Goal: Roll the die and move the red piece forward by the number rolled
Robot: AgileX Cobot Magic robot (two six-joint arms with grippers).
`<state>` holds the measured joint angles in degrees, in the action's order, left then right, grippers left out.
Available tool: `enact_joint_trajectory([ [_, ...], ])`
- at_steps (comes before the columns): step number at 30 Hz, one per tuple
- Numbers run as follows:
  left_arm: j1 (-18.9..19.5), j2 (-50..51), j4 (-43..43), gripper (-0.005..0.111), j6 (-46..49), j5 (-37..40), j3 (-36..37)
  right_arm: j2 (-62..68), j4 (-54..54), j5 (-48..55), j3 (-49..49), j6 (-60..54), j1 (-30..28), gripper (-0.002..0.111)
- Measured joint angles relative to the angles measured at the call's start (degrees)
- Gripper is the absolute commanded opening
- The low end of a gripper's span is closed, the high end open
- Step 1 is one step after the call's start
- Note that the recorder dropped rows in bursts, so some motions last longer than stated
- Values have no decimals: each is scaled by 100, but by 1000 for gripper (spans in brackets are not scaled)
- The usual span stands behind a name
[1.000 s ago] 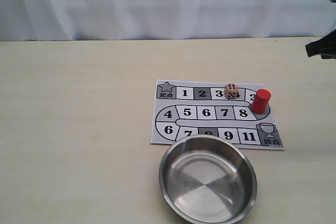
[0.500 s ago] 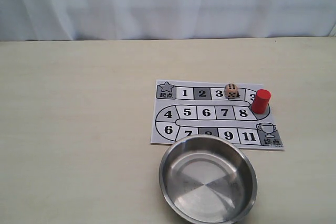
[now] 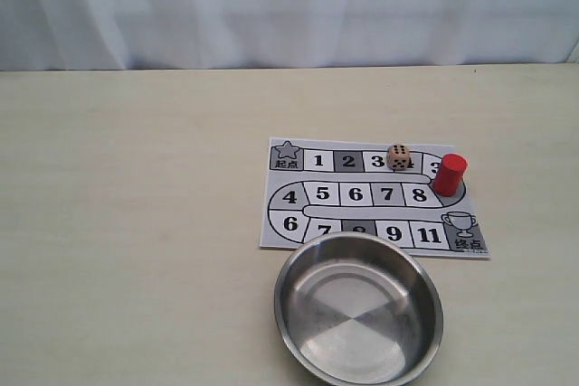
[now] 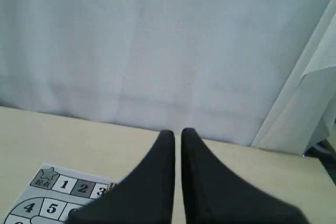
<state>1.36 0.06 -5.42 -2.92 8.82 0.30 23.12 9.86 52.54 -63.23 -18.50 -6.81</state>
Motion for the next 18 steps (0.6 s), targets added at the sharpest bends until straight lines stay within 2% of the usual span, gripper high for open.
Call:
enact_joint_trajectory([
  [11, 0, 0, 0, 0, 0, 0, 0, -1561, 253, 256, -10, 0, 0, 4],
  [18, 0, 0, 0, 0, 0, 0, 0, -2240, 266, 399, -10, 10, 307, 4],
])
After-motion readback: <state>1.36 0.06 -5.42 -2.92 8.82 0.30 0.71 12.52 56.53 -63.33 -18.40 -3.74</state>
